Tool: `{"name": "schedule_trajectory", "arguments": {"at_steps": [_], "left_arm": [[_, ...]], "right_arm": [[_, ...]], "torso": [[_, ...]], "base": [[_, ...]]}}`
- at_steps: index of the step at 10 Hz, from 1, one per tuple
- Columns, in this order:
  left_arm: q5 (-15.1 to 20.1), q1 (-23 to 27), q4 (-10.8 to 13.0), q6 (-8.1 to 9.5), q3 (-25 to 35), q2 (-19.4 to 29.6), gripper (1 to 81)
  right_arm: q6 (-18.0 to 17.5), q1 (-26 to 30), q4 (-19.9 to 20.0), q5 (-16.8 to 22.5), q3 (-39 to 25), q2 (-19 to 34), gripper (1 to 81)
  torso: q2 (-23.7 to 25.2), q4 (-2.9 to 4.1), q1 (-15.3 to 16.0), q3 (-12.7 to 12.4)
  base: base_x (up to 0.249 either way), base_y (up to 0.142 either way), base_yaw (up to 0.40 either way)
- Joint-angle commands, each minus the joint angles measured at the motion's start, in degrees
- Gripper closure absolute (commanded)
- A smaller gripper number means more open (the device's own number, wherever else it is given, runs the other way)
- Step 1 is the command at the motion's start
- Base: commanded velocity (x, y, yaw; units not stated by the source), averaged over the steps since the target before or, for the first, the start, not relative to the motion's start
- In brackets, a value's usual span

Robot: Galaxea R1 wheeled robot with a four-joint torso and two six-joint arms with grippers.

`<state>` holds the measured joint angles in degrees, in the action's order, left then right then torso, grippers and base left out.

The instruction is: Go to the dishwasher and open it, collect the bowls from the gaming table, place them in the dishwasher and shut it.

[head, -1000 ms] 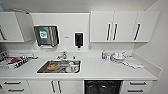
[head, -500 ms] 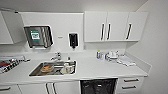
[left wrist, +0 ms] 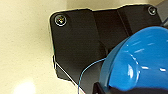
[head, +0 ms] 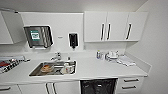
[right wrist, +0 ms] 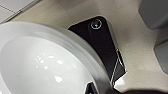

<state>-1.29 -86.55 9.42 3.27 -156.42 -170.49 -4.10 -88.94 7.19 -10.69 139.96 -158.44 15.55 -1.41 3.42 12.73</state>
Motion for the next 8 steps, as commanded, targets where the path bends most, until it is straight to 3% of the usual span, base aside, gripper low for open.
{"name": "schedule_trajectory", "arguments": {"at_steps": [1,4,8], "left_arm": [[2.87,2.92,-0.11,0.07,0.49,0.49,81.1],[1.29,2.83,-0.28,0.51,6.56,3.83,81.1],[1.20,3.27,0.16,0.51,23.26,14.38,81.1]], "right_arm": [[0.05,2.67,-0.69,2.25,-0.49,1.35,81.1],[0.05,2.67,-0.78,1.90,-6.82,4.77,81.1],[0.05,3.02,-0.60,1.90,-8.75,6.01,81.1]], "torso": [[0.00,0.00,0.00,0.00],[0.00,0.00,0.00,0.02],[0.00,0.00,0.00,0.00]], "base": [[0.000,0.000,0.000],[0.000,0.000,0.000],[0.000,0.000,0.000]]}}
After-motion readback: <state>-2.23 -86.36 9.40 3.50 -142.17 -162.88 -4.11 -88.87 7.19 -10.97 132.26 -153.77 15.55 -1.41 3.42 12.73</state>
